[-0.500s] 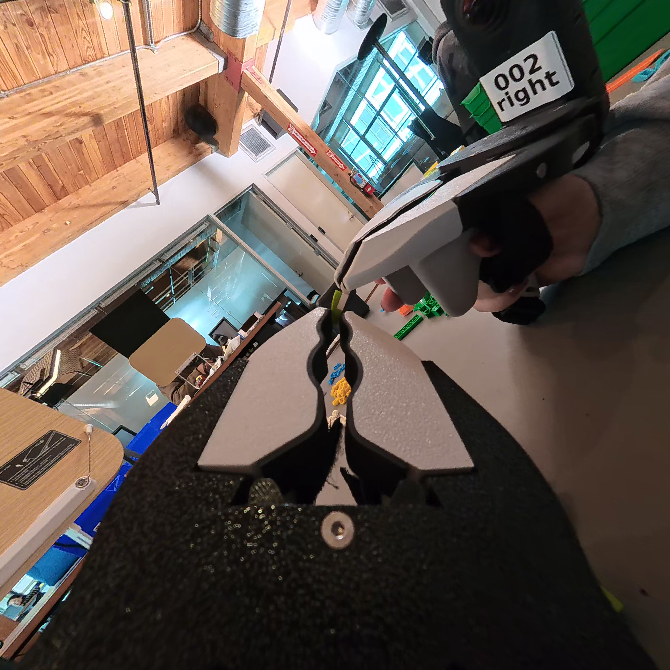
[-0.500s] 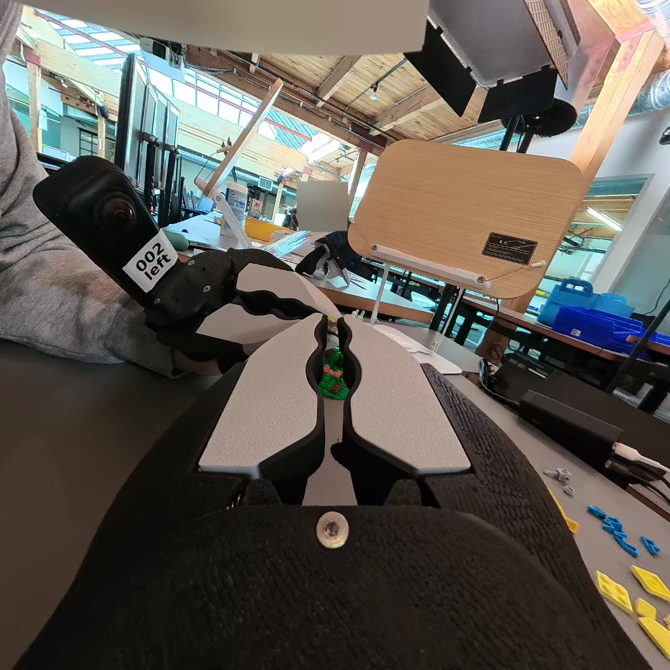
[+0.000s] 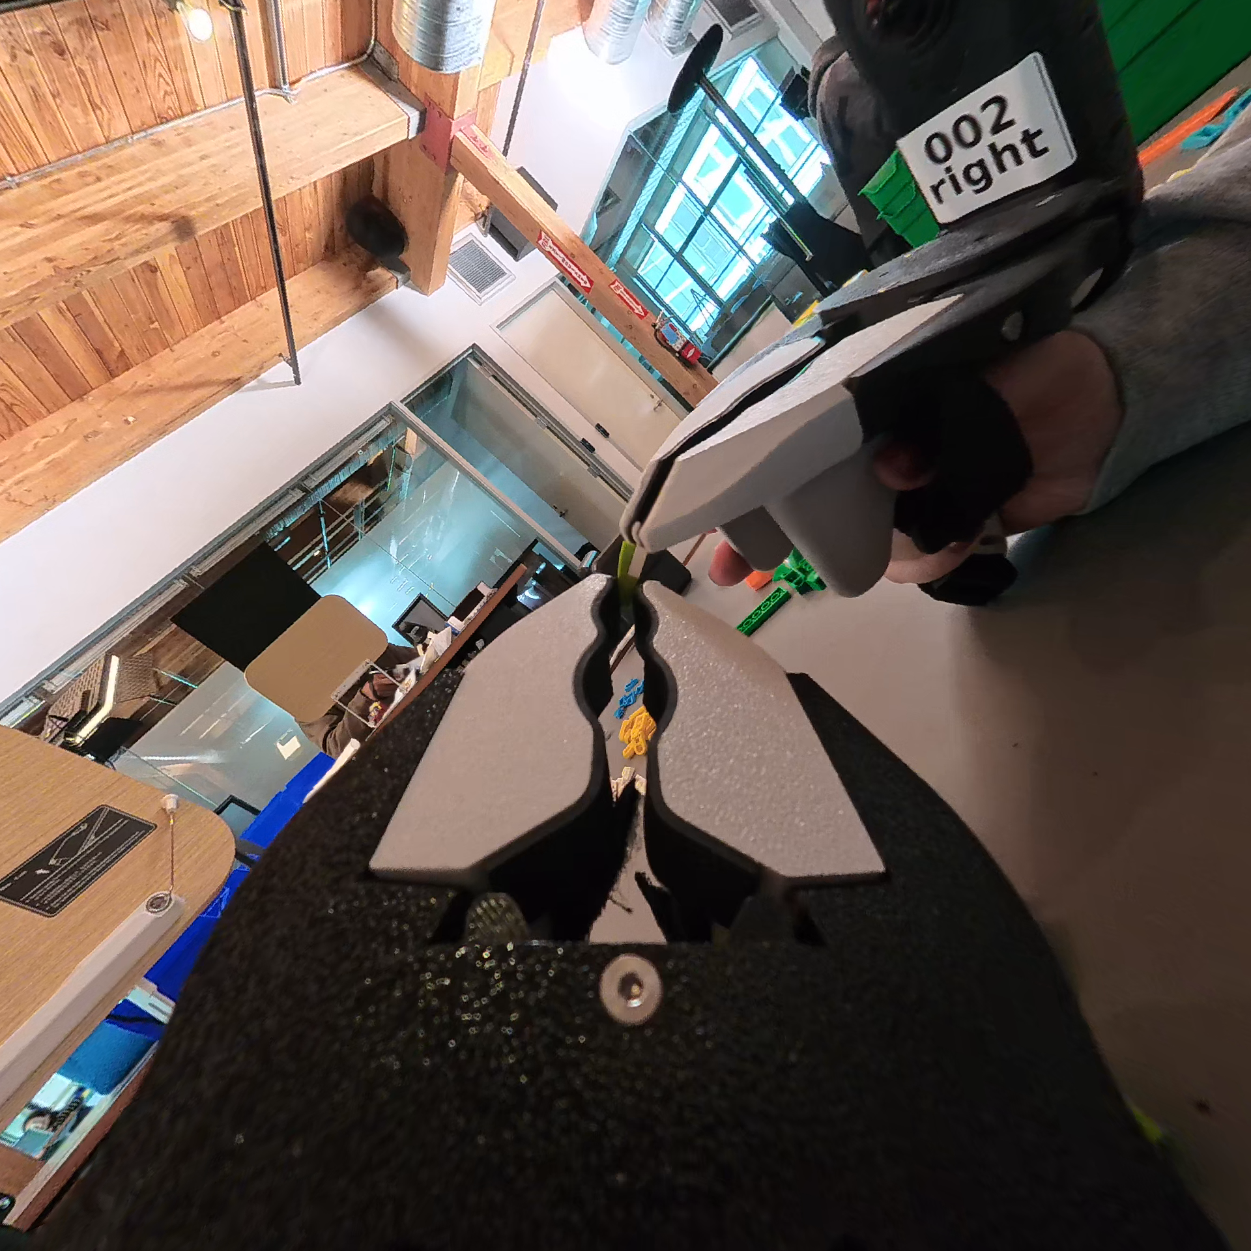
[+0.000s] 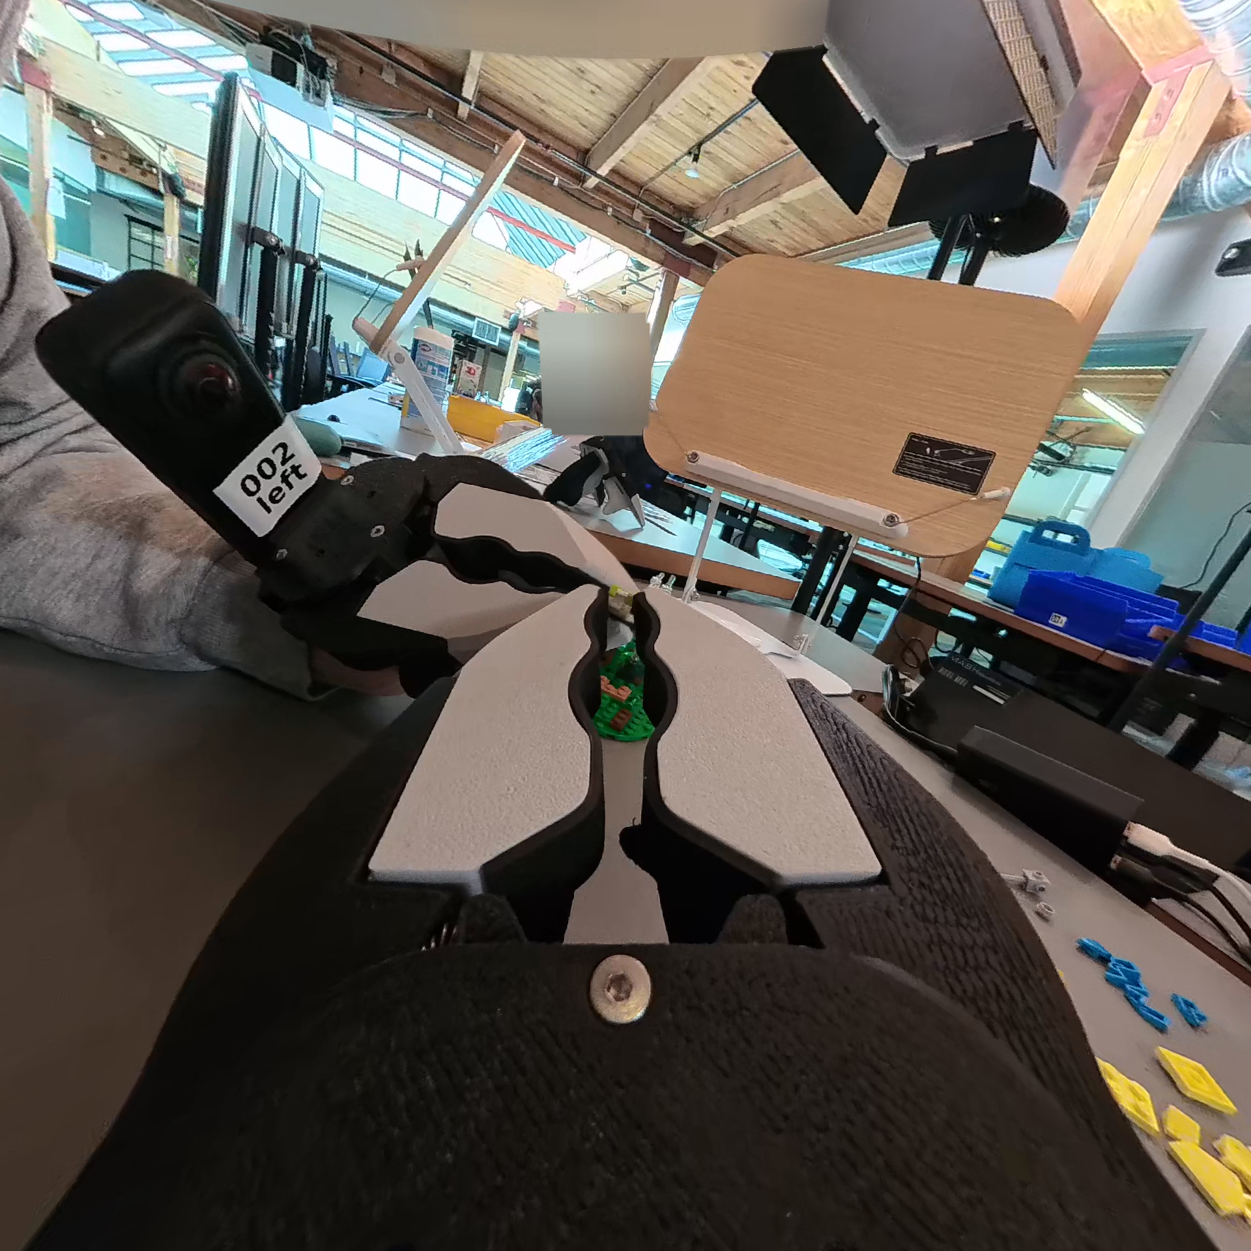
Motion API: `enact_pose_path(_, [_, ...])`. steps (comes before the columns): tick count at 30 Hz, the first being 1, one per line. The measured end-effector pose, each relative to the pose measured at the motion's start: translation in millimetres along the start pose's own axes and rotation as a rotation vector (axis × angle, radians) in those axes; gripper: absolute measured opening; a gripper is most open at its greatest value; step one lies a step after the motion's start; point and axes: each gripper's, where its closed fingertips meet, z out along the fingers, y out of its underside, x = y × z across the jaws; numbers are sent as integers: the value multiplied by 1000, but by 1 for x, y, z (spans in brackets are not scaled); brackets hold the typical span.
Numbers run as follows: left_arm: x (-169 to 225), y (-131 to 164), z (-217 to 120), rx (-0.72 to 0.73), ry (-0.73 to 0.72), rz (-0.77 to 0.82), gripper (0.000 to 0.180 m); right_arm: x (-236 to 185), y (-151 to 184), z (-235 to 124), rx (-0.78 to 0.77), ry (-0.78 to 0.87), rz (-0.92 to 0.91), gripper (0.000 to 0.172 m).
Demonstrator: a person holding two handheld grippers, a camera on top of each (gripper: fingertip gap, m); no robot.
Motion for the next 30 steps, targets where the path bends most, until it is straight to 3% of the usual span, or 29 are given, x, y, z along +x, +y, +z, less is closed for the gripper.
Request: enact_pose_path(30, [0, 2, -1, -9, 4, 16, 3, -1, 0, 1, -18, 26, -92, 3])
